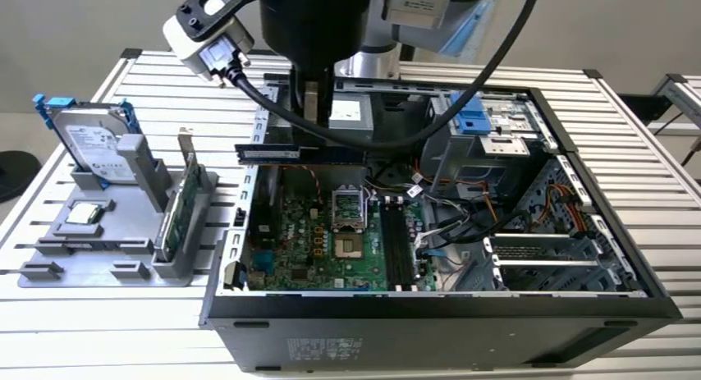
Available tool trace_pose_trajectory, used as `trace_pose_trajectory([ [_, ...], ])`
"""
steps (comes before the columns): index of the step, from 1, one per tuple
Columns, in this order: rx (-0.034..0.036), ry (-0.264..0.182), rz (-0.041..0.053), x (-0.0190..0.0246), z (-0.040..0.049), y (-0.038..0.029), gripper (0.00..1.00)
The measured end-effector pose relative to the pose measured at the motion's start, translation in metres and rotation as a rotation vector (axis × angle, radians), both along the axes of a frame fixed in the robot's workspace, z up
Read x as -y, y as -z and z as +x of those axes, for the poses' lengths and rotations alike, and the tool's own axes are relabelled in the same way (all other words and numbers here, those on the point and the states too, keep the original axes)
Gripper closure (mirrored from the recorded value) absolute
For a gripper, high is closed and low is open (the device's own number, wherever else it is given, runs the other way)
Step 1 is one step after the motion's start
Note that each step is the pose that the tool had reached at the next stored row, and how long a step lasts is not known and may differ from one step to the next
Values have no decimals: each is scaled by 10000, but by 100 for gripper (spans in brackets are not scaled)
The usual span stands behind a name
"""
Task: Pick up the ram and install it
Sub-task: 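Pick up the ram and move it above insertion slot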
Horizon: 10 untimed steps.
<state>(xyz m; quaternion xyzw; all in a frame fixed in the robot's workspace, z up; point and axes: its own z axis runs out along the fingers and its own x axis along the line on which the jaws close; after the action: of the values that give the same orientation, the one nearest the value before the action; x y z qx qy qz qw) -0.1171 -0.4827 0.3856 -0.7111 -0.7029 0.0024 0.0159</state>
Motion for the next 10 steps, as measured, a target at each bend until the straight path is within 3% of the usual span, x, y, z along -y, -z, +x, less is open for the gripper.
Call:
trace_pose_trajectory([
  [10,1,0,0,0,139,0,100],
])
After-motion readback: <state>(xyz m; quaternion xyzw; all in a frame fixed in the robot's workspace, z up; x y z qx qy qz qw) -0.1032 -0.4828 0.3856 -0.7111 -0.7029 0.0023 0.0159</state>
